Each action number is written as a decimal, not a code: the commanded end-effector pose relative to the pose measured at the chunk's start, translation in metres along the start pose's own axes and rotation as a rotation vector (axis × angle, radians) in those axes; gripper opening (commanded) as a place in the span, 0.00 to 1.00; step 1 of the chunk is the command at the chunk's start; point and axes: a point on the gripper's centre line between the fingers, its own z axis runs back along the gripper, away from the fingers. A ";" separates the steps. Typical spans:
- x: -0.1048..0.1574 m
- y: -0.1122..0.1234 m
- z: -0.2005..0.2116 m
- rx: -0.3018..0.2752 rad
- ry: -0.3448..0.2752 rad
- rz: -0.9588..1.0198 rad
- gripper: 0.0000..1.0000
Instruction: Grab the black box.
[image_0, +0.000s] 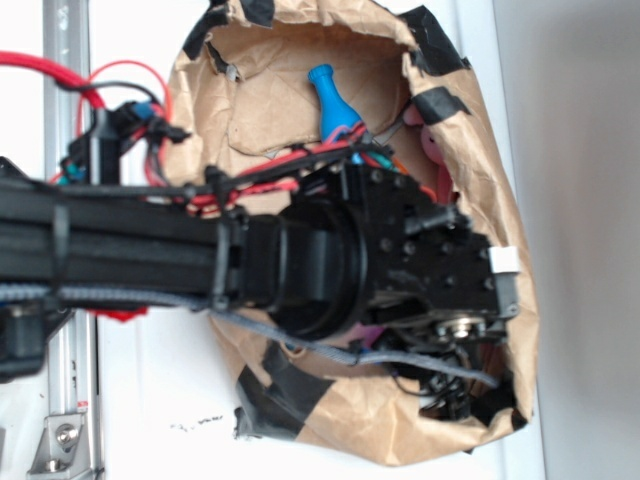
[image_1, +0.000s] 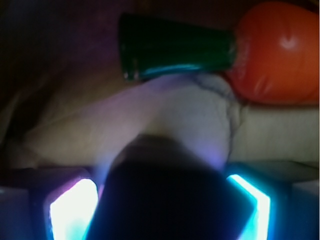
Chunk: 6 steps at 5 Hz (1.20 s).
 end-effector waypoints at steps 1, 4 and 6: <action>-0.027 -0.010 0.010 -0.029 0.030 -0.042 0.00; -0.021 0.038 0.080 0.028 -0.171 0.011 0.48; -0.021 0.052 0.101 -0.047 -0.218 0.069 1.00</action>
